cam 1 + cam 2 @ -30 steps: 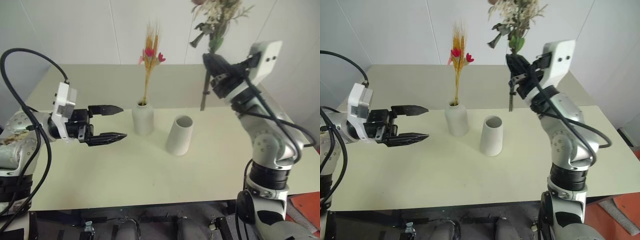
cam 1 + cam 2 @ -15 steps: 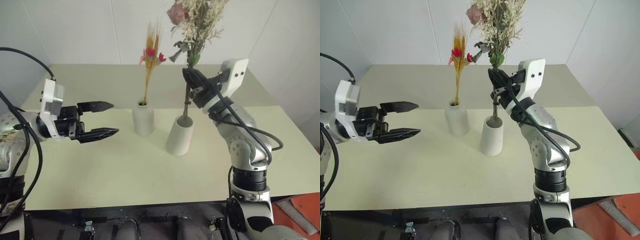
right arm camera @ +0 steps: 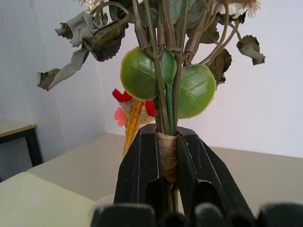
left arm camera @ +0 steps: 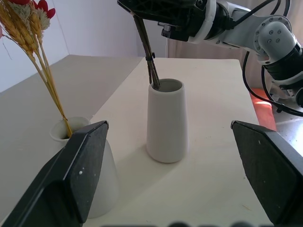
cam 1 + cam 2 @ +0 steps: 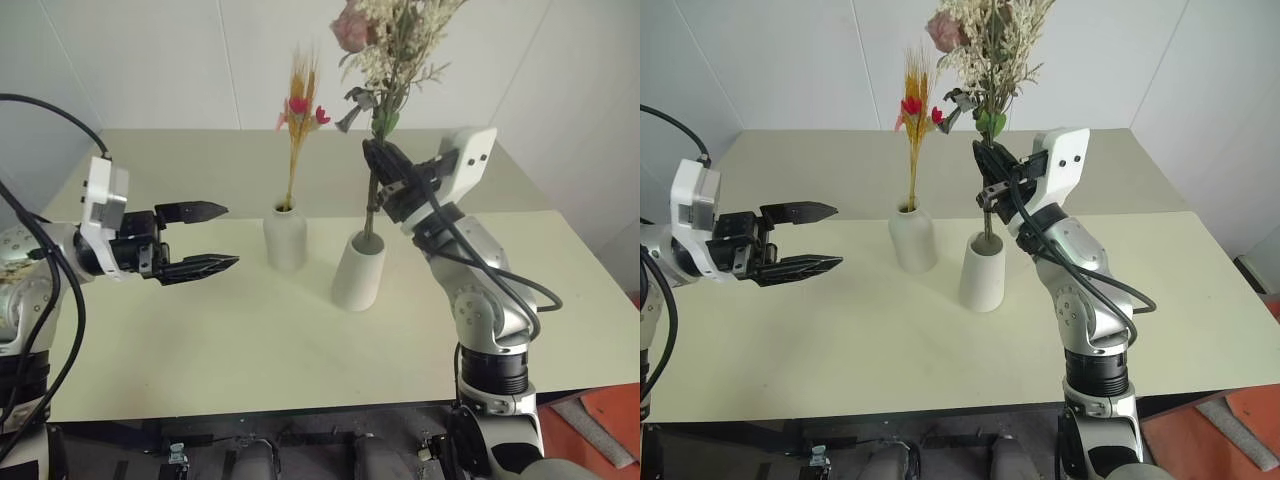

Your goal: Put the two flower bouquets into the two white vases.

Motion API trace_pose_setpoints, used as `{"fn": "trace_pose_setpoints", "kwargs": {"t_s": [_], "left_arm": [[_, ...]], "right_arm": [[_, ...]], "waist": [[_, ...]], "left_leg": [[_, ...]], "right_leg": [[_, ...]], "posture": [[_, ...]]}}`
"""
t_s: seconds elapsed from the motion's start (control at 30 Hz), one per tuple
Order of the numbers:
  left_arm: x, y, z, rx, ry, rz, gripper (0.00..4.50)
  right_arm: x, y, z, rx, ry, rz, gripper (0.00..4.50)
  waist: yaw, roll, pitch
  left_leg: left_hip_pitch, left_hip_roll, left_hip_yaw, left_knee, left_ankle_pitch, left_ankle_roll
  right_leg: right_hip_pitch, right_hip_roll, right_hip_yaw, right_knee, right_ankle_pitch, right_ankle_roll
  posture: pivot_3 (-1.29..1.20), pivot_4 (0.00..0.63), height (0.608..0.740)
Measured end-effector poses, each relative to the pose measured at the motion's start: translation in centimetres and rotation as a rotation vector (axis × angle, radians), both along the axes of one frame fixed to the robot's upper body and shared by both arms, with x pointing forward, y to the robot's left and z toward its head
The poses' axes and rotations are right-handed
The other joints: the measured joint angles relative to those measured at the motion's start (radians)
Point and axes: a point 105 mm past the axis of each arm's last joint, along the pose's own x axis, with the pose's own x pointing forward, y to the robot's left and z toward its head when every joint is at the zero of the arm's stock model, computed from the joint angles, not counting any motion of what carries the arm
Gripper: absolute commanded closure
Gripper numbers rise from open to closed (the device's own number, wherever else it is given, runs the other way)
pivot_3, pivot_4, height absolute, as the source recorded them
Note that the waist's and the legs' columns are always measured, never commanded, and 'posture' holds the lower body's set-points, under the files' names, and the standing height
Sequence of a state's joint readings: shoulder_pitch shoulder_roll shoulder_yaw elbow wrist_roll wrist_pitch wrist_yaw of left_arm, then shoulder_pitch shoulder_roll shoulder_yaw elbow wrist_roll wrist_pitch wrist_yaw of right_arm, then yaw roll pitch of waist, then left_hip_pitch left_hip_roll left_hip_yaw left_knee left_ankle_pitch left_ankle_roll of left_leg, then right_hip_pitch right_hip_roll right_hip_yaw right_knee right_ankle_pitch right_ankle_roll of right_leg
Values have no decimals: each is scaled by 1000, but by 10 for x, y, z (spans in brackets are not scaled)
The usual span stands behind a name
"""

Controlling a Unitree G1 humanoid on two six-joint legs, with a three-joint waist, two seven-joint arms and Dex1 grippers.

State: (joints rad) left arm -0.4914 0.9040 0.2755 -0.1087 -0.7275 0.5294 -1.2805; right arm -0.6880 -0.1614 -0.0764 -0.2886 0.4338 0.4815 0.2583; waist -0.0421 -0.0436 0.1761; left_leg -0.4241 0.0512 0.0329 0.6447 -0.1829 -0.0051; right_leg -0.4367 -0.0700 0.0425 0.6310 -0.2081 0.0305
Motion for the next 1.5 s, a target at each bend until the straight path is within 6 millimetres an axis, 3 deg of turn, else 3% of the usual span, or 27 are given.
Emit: {"fn": "trace_pose_setpoints", "kwargs": {"t_s": [0.2, 0.47, 0.8, 1.03, 1.2, 1.23, 1.5], "left_arm": [[0, -1, 0, 3, 0, -2, 0], [-1, -1, -1, 5, -1, -9, 0], [0, -1, -2, 17, 1, -1, 0], [0, -1, -3, 21, 1, -6, 0], [0, 0, -3, 24, 5, -8, 0], [0, 0, -3, 24, 6, -8, 0], [1, -1, -4, 28, 11, -11, 0]], "right_arm": [[-1, -4, 6, 32, -15, -3, 4261], [-20, 0, 20, 59, -84, 63, 4261], [-14, 0, -16, 14, 24, 78, 4261], [-13, -8, -57, -55, 126, 66, 1906], [-29, -22, -80, -112, 161, 67, 210], [-35, -25, -85, -129, 165, 66, 35], [-61, -64, -96, -226, 189, 12, 35]], "waist": [[0, 0, 0], [0, 0, 0], [0, 0, 0], [2, 0, 0], [4, 0, 0], [4, 0, 0], [6, 0, 0]], "left_leg": [[-1, 0, 0, 0, 0, 0], [-1, 0, 0, 0, 0, 0], [-1, 0, 0, 0, 0, 0], [-1, 0, 0, 0, 0, 0], [-1, 0, 0, 0, 0, 0], [-1, 0, 0, 0, 0, 0], [0, 0, 0, 0, 0, 0]], "right_leg": [[-1, 0, 0, 0, 0, 0], [0, 0, 0, 0, 0, 0], [-1, 0, 0, 0, 0, 0], [0, 0, 0, 0, 0, 0], [0, 0, 0, -1, -1, 1], [0, 0, 0, -1, -1, 2], [0, 0, 0, -1, -3, 5]], "posture": [[0, 150, 740], [0, 150, 740], [0, 150, 740], [0, 150, 740], [0, 150, 740], [0, 150, 740], [0, 150, 740]]}}
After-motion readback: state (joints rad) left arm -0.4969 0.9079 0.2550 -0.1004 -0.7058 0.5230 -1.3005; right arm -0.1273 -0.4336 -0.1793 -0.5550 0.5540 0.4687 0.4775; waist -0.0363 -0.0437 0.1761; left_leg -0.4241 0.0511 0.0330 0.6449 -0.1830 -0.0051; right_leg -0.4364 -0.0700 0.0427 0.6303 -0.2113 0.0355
